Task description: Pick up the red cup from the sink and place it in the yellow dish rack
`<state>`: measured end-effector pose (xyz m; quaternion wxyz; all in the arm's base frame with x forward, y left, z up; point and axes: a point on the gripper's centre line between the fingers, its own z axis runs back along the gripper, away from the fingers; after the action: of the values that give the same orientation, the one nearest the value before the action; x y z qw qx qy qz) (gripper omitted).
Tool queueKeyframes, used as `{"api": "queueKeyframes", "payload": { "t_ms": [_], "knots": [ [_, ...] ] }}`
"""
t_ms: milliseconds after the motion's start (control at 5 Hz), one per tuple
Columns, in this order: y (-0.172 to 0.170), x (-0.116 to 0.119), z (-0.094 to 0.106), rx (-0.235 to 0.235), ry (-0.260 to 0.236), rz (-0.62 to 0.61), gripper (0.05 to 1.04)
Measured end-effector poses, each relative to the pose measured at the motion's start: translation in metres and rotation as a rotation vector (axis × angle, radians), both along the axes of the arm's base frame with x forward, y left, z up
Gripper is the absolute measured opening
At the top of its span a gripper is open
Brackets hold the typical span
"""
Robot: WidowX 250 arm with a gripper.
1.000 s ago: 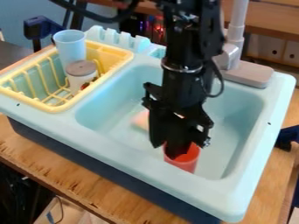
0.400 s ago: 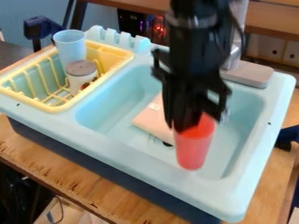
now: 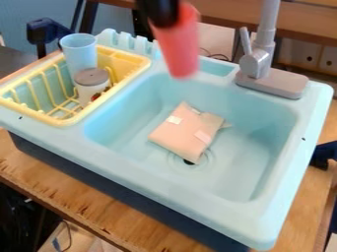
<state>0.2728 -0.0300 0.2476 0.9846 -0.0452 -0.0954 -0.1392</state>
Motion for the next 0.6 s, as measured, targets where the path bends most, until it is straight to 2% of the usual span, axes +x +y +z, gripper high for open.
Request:
{"api": "queueKeyframes", "payload": {
  "t_ms": [200,400,600],
  "knots": [
    [0.035,0.018,0.007,-0.007,-0.007,0.086,0.097],
    [0.06,0.036,0.002,0.011,0.004,0.143,0.097],
    [0.077,0.05,-0.011,0.041,0.036,0.191,0.097]
  ]
}}
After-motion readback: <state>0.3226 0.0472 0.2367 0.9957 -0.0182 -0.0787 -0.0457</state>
